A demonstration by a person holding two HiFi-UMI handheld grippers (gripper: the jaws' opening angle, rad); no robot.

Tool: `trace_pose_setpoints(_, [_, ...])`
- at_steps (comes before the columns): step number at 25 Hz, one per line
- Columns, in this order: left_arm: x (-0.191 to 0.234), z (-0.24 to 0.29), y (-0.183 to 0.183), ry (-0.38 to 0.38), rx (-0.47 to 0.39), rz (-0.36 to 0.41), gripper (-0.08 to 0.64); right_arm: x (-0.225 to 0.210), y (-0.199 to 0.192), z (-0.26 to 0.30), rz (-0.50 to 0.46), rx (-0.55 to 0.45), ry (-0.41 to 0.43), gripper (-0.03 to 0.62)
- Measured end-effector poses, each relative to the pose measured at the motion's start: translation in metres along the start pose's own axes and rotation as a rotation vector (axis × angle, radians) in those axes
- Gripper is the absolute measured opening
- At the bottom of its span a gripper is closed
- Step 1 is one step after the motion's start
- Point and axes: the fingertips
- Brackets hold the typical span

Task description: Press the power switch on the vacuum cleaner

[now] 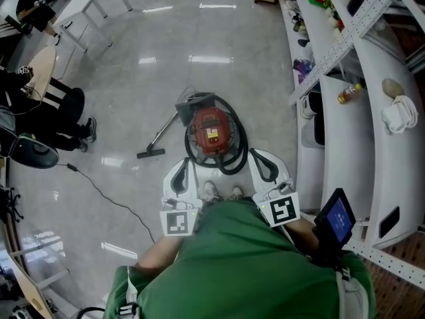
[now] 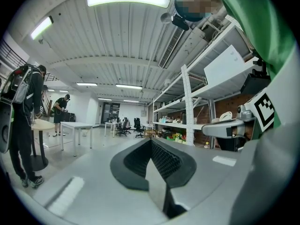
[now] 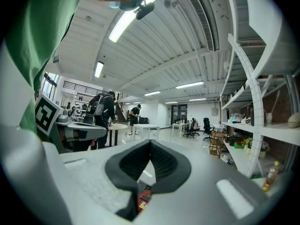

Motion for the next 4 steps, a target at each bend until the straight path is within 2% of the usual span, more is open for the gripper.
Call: trace_pose_setpoints(4, [0.0007, 0.0016, 0.0023, 0.005, -0.004, 0.008, 0.006, -0.0012, 0.0015, 0.0029, -0.002, -0.002, 0.009, 0.002])
Point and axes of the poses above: the fingertips, and each gripper's own axes: z forward along the fingers, x to its left, y out of its top, and after that the axes turned 12 degrees about -y, right-handed
